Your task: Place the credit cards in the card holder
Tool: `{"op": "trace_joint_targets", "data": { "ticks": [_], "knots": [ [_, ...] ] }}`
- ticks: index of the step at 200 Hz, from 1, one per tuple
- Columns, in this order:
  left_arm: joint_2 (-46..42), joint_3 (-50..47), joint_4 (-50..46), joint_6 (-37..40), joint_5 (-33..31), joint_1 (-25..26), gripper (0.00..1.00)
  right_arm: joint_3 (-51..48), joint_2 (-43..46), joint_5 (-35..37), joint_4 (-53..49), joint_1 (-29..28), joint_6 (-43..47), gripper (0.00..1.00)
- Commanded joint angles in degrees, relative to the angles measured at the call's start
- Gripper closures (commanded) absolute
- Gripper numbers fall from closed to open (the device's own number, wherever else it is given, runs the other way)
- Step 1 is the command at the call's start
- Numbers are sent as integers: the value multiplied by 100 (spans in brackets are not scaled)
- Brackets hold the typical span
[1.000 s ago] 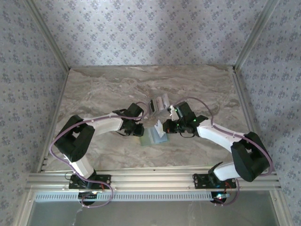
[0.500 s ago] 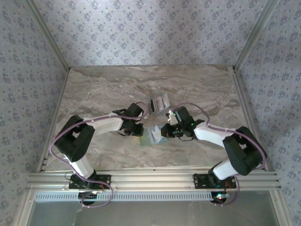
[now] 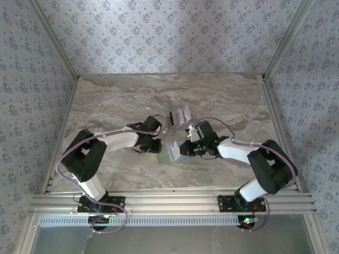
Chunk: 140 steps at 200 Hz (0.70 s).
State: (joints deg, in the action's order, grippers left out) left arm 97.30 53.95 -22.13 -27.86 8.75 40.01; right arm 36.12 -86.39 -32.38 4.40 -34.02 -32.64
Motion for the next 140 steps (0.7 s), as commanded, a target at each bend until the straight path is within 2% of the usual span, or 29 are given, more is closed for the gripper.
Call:
{"op": "trace_joint_targets", "data": {
  "ticks": [1,93,140],
  "knots": [
    [228,43,31,61,188,75,83,-128,-59,-267,83,-43,-49,100],
    [228,49,14,61,171,65,83,-336,166,-391,54,-27,61,100],
    [225,52,-1,70,171,67,83,-317,-24,-543,123,90,126,100]
  ]
}}
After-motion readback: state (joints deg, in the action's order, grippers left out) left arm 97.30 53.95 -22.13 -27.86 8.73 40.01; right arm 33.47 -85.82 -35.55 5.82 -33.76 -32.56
